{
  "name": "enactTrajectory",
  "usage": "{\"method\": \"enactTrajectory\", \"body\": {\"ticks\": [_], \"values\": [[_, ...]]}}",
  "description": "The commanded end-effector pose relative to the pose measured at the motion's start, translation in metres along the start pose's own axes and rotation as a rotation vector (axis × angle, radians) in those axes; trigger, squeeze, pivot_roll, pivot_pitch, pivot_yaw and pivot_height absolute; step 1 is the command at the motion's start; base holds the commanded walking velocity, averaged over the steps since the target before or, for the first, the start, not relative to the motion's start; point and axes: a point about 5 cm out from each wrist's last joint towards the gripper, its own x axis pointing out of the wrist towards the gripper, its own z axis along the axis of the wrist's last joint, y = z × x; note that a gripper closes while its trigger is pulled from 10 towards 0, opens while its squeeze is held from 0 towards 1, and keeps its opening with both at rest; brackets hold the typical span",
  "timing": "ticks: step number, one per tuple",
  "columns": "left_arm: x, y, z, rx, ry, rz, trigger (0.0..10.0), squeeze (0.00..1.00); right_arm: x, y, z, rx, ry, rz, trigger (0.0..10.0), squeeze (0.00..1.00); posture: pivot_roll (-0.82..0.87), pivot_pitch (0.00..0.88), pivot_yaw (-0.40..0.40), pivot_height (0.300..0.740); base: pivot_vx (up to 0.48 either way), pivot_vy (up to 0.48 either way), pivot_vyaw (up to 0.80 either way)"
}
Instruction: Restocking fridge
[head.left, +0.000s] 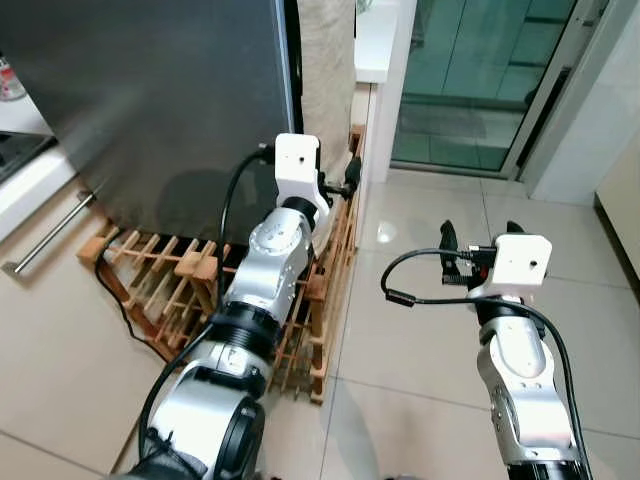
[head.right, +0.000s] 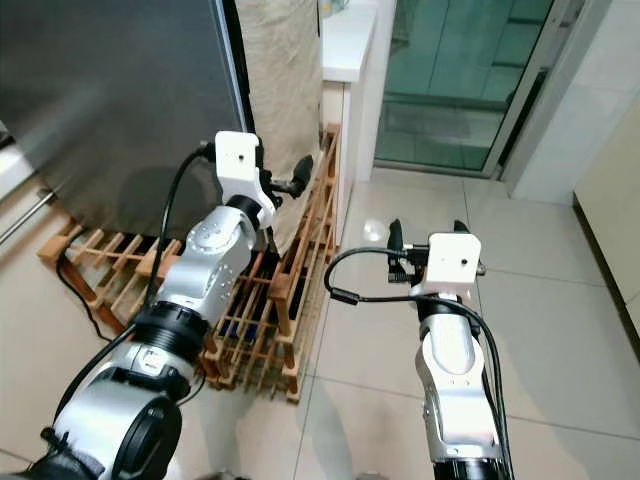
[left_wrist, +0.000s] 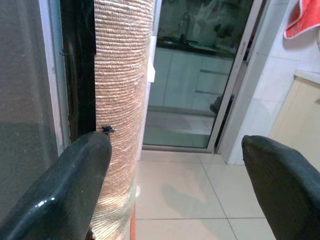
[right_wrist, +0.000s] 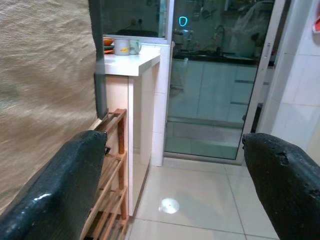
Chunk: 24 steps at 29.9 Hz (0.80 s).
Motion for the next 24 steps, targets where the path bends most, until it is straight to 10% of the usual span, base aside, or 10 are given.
{"method": "enactTrajectory", "body": {"ticks": [1,5,13,24], "values": [[0.003,0.005,0.007,-0.023,-0.016,0.031,10.0,0.00,0.000,0.000,0.005,-0.006,-0.019,-0.004,10.0,0.00,-0.13,0.000,0.088,0.740,0.000,0.000,0.00],[-0.003,0.014,0.010,-0.028,-0.038,0.007,10.0,0.00,-0.004,-0.003,0.007,-0.014,-0.025,-0.016,10.0,0.00,-0.14,0.000,0.101,0.740,0.000,0.000,0.00],[-0.068,0.046,0.017,0.073,-0.123,-0.129,10.0,0.00,-0.038,-0.018,0.017,-0.014,-0.029,-0.075,10.0,0.00,-0.11,0.000,0.092,0.740,0.000,0.000,0.00],[-0.159,0.078,0.027,0.029,-0.130,0.052,10.0,0.00,-0.090,-0.050,0.029,-0.066,-0.042,-0.219,10.0,0.00,-0.05,0.000,0.054,0.740,0.000,0.000,0.00]]}}
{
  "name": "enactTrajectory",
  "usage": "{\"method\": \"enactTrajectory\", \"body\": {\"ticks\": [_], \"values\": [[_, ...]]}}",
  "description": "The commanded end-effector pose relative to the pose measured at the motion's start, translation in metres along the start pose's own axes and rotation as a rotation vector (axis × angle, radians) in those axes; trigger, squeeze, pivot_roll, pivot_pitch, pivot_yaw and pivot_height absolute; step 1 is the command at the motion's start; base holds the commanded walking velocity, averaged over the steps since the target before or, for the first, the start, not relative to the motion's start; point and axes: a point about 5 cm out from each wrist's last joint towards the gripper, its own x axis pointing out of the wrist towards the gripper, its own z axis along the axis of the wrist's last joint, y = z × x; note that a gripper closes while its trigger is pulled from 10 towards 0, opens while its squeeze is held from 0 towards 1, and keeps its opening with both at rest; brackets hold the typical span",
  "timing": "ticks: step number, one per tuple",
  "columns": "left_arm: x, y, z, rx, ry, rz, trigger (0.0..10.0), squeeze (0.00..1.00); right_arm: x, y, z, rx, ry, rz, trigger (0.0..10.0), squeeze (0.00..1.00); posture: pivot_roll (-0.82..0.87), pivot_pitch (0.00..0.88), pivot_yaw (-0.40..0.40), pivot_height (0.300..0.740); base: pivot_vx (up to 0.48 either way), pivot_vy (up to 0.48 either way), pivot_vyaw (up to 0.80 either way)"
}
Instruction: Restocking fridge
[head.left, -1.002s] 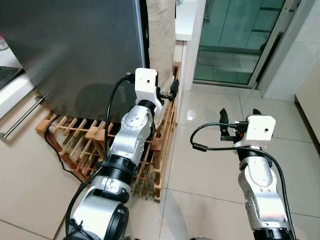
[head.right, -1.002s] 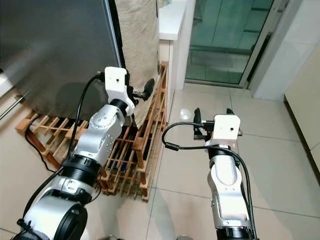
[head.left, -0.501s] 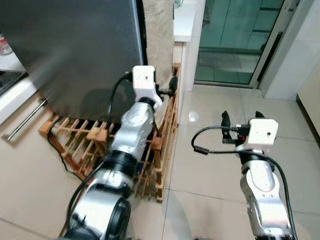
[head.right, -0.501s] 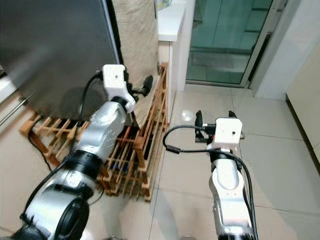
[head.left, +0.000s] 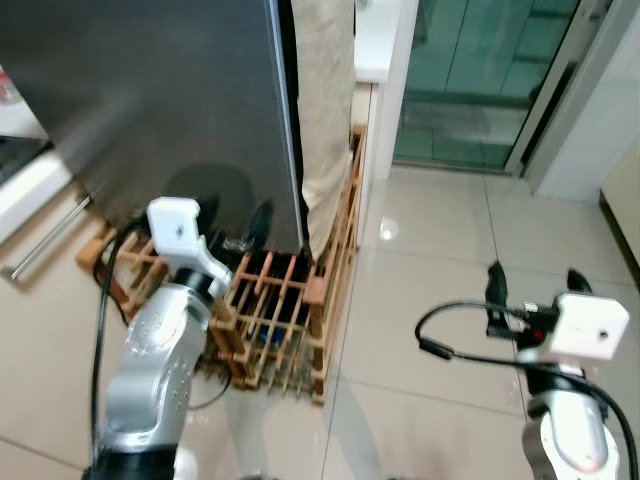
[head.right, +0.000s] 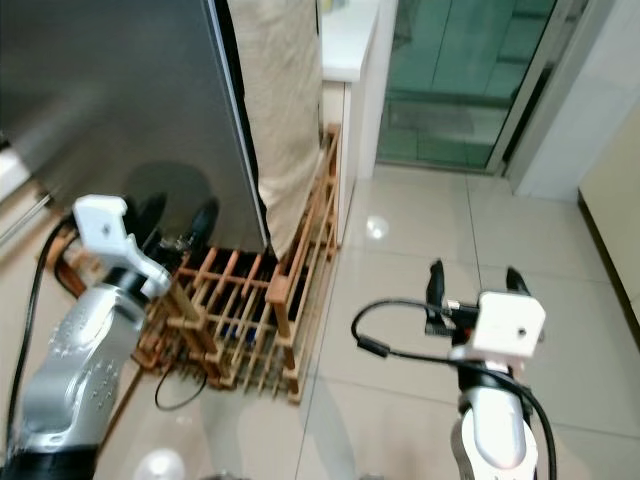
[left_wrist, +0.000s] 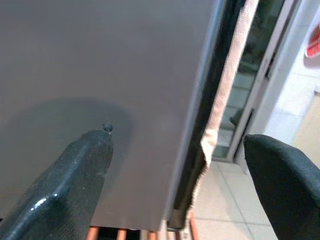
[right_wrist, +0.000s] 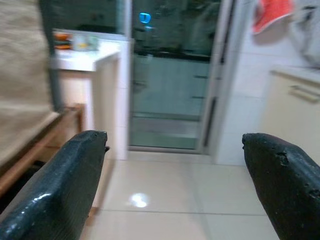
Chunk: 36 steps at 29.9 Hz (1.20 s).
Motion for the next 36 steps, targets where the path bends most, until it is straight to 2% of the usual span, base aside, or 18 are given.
{"method": "enactTrajectory", "body": {"ticks": [1,3,4,5,6,8,12,14,17,18,19,20,21,24,28,36], "values": [[-0.003,0.002,0.012,0.013,-0.034,-0.006,10.0,0.00,0.000,-0.006,0.009,0.000,-0.040,-0.031,10.0,0.00,-0.05,0.000,0.054,0.740,0.000,0.000,0.00],[-0.007,0.003,0.011,0.045,-0.022,-0.007,10.0,0.00,-0.002,-0.006,0.010,-0.010,-0.040,-0.021,10.0,0.00,-0.06,0.000,0.056,0.740,0.000,0.000,0.00],[0.000,0.009,0.007,0.022,-0.025,0.090,10.0,0.00,0.002,-0.003,0.007,0.006,-0.032,-0.035,10.0,0.00,-0.06,0.000,0.057,0.740,0.000,0.000,0.00],[0.000,0.009,0.007,0.022,-0.025,0.090,10.0,0.00,0.002,-0.003,0.007,0.006,-0.032,-0.035,10.0,0.00,-0.06,0.000,0.057,0.740,0.000,0.000,0.00],[0.009,0.012,0.002,0.001,-0.026,0.206,10.0,0.00,0.009,0.003,0.001,0.036,-0.014,-0.072,10.0,0.00,-0.06,0.000,0.053,0.740,0.000,0.000,0.00],[0.012,0.012,0.002,0.003,-0.028,0.227,10.0,0.00,0.011,0.003,-0.002,0.048,-0.005,-0.093,10.0,0.00,-0.06,0.000,0.053,0.740,0.000,0.000,0.00],[0.014,0.008,-0.002,0.007,-0.009,0.218,10.0,0.00,0.017,0.003,-0.006,0.052,0.009,-0.105,10.0,0.00,-0.06,0.000,0.056,0.740,0.000,0.000,0.00],[0.016,0.001,-0.003,0.035,0.020,0.165,10.0,0.00,0.025,0.001,-0.006,0.040,-0.004,-0.112,10.0,0.00,-0.06,0.000,0.058,0.740,0.000,0.000,0.00],[0.016,0.001,-0.003,0.035,0.020,0.165,10.0,0.00,0.025,0.001,-0.006,0.040,-0.004,-0.112,10.0,0.00,-0.06,0.000,0.058,0.740,0.000,0.000,0.00],[0.019,-0.006,-0.004,0.047,0.023,0.118,10.0,0.00,0.031,0.002,-0.006,0.036,-0.014,-0.112,10.0,0.00,-0.06,0.000,0.059,0.740,0.000,0.000,0.00],[0.019,-0.006,-0.004,0.047,0.023,0.118,10.0,0.00,0.031,0.002,-0.006,0.036,-0.014,-0.112,10.0,0.00,-0.06,0.000,0.059,0.740,0.000,0.000,0.00],[0.022,-0.016,0.000,0.055,-0.001,0.041,10.0,0.00,0.038,0.004,-0.005,0.029,-0.031,-0.104,10.0,0.00,-0.07,0.000,0.061,0.740,0.386,0.000,0.00],[0.022,-0.016,0.000,0.055,-0.001,0.041,10.0,0.00,0.038,0.004,-0.005,0.029,-0.031,-0.104,10.0,0.00,-0.07,0.000,0.061,0.740,0.386,0.000,0.00],[0.025,-0.033,0.011,0.055,-0.076,-0.079,10.0,0.00,0.046,0.007,-0.002,0.019,-0.056,-0.090,10.0,0.00,-0.08,0.000,0.063,0.740,0.449,0.000,0.00],[0.025,-0.035,0.018,0.041,-0.117,-0.084,10.0,0.00,0.048,0.007,0.001,0.010,-0.069,-0.078,10.0,0.00,-0.08,0.000,0.061,0.740,0.480,0.000,0.00],[0.024,-0.033,0.019,0.044,-0.132,-0.051,10.0,0.00,0.051,0.011,0.005,0.003,-0.097,-0.049,10.0,0.00,-0.08,0.000,0.053,0.740,0.480,0.000,0.00]]}}
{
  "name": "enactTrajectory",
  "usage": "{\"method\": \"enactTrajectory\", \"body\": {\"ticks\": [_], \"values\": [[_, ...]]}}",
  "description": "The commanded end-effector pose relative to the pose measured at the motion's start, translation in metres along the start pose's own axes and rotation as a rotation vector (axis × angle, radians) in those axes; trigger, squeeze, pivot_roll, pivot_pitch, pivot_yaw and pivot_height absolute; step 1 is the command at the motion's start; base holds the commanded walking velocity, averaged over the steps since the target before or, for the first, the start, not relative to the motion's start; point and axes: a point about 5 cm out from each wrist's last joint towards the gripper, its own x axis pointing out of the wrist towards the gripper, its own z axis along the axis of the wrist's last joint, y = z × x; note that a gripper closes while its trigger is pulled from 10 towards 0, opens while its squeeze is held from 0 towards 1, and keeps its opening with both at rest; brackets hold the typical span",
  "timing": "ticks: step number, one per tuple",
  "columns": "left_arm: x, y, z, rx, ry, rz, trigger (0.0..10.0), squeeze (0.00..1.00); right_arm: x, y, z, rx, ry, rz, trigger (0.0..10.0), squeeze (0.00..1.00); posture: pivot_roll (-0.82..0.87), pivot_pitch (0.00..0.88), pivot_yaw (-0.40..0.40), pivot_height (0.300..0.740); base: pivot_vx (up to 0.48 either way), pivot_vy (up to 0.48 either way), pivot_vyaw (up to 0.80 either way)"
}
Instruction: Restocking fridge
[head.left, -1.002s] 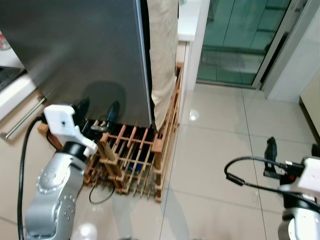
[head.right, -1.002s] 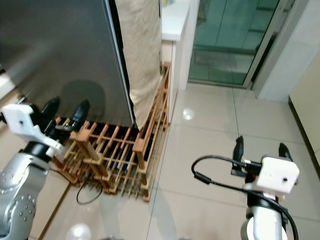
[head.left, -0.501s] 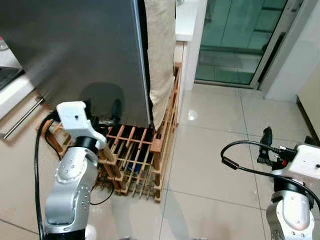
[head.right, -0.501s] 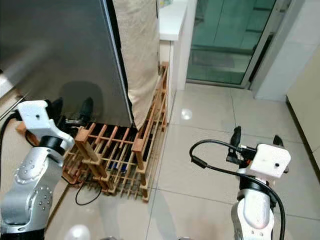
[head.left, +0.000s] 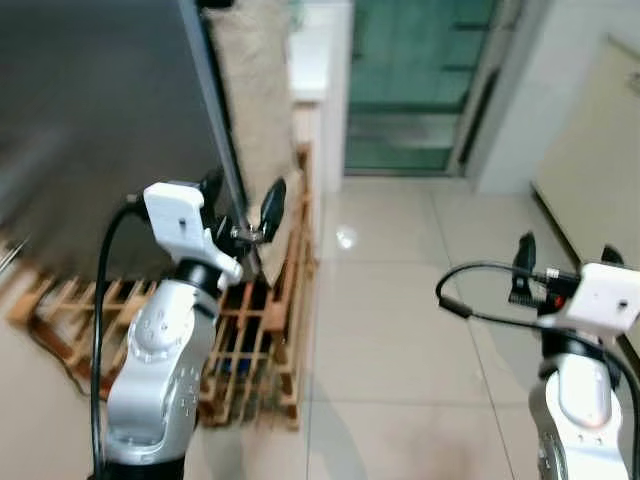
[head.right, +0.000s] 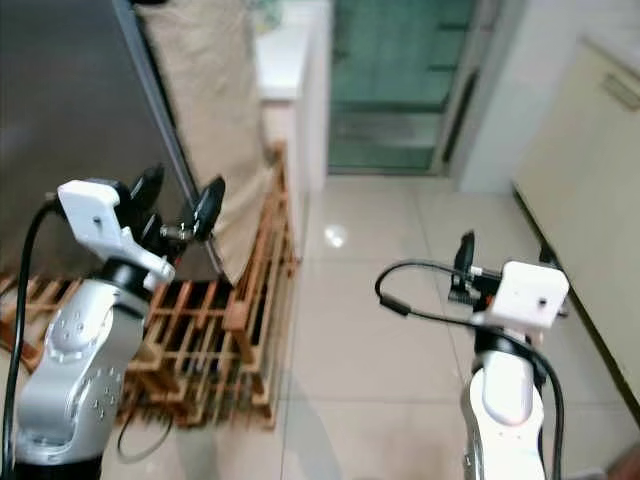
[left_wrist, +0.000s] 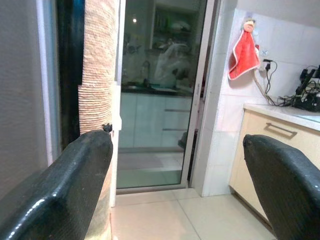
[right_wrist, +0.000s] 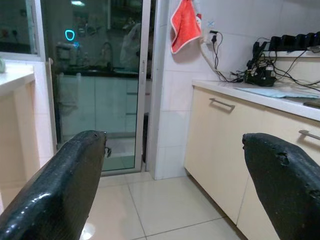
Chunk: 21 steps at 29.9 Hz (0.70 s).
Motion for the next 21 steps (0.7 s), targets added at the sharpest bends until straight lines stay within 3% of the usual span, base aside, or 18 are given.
{"method": "enactTrajectory", "body": {"ticks": [1,6,13,21], "values": [[0.000,0.004,0.004,0.017,-0.016,0.023,10.0,0.00,0.003,0.007,0.003,0.011,-0.025,0.025,10.0,0.00,-0.08,0.000,0.052,0.740,0.480,0.000,0.00],[0.000,0.007,0.004,0.016,-0.024,0.041,10.0,0.00,0.004,0.012,0.003,0.018,-0.024,0.052,10.0,0.00,-0.08,0.000,0.050,0.740,0.096,0.000,0.00],[0.004,0.009,0.000,0.006,0.003,0.019,10.0,0.00,0.007,0.031,0.008,0.065,-0.020,0.207,10.0,0.00,-0.08,0.000,0.049,0.740,0.000,0.000,0.00],[0.022,0.008,-0.010,0.000,0.094,-0.040,10.0,0.00,0.013,0.027,0.005,0.052,-0.015,0.191,10.0,0.00,-0.08,0.000,0.053,0.740,0.000,0.000,0.00]]}}
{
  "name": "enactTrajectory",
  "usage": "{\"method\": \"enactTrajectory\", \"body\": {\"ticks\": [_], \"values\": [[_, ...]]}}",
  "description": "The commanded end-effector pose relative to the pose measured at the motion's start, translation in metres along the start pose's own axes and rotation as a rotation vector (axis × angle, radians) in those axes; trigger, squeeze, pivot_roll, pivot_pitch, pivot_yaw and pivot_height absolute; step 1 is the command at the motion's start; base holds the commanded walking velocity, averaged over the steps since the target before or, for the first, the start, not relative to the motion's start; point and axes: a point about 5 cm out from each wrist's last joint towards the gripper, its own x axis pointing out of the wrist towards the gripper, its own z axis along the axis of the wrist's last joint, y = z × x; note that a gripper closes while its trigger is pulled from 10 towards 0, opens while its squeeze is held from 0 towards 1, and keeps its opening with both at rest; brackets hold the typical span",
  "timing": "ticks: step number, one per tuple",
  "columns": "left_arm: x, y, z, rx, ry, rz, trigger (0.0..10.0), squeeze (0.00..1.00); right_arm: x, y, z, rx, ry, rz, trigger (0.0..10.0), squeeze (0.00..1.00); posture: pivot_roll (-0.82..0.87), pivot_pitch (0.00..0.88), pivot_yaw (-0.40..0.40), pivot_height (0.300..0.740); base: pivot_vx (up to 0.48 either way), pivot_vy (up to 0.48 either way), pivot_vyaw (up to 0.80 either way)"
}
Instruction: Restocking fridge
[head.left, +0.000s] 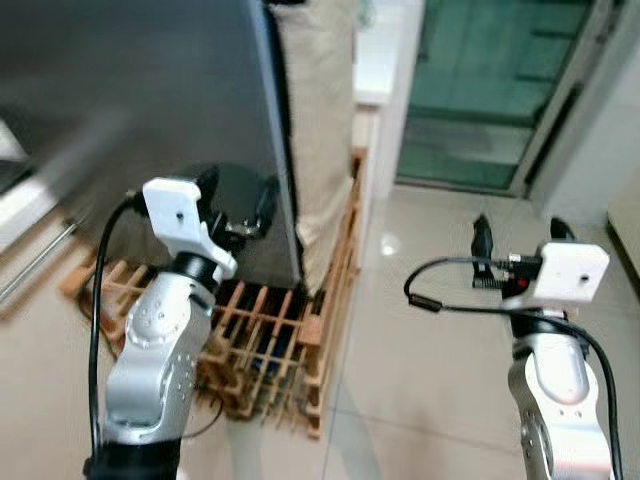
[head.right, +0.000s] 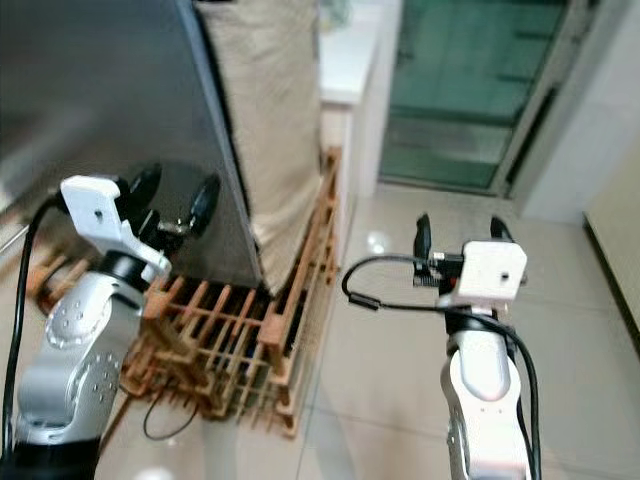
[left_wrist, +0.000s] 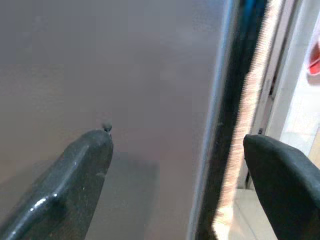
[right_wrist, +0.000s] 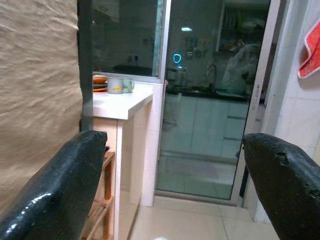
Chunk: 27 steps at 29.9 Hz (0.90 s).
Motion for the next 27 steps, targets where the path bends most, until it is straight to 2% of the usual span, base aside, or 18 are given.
{"method": "enactTrajectory", "body": {"ticks": [1,2,4,6,9,13,15,19,24,27], "values": [[0.012,-0.010,0.001,-0.009,0.020,-0.063,10.0,0.00,0.000,-0.004,-0.003,-0.001,0.019,-0.012,10.0,0.00,-0.08,0.000,0.054,0.740,0.000,0.000,0.00],[0.019,-0.016,0.000,-0.025,0.050,-0.097,10.0,0.00,0.000,-0.003,-0.005,0.002,0.024,-0.011,10.0,0.00,-0.08,0.000,0.057,0.740,0.000,0.000,0.00],[0.022,-0.022,0.000,-0.023,0.067,-0.125,10.0,0.00,0.001,-0.003,-0.006,0.004,0.029,-0.010,10.0,0.00,-0.08,0.000,0.058,0.740,0.000,0.000,0.00],[0.029,-0.037,-0.004,-0.041,0.107,-0.197,10.0,0.00,0.001,-0.001,-0.009,0.010,0.040,-0.004,10.0,0.00,-0.09,0.000,0.061,0.740,0.000,0.000,0.00],[0.038,-0.046,-0.010,-0.078,0.146,-0.198,10.0,0.00,0.003,0.001,-0.010,0.015,0.045,0.006,10.0,0.00,-0.09,0.000,0.063,0.740,0.000,0.000,0.00],[0.046,-0.046,-0.011,-0.088,0.154,-0.163,10.0,0.00,0.004,0.003,-0.010,0.016,0.043,0.009,10.0,0.00,-0.10,0.000,0.067,0.740,0.000,0.000,0.00],[0.056,-0.046,-0.008,-0.092,0.150,-0.136,10.0,0.00,0.004,0.003,-0.010,0.016,0.042,0.011,10.0,0.00,-0.11,0.000,0.072,0.740,0.000,0.000,0.00],[0.058,-0.044,-0.009,-0.067,0.172,-0.119,10.0,0.00,0.003,0.003,-0.011,0.014,0.045,0.010,10.0,0.00,-0.11,0.000,0.075,0.740,0.000,0.000,0.00],[0.058,-0.035,-0.010,-0.143,0.181,-0.058,10.0,0.00,0.000,0.003,-0.013,0.015,0.056,0.006,10.0,0.00,-0.11,0.000,0.082,0.740,0.000,0.000,0.00],[0.056,-0.032,-0.008,-0.141,0.178,-0.055,10.0,0.00,-0.001,0.003,-0.013,0.014,0.058,0.005,10.0,0.00,-0.11,0.000,0.087,0.740,0.000,0.000,0.00]]}}
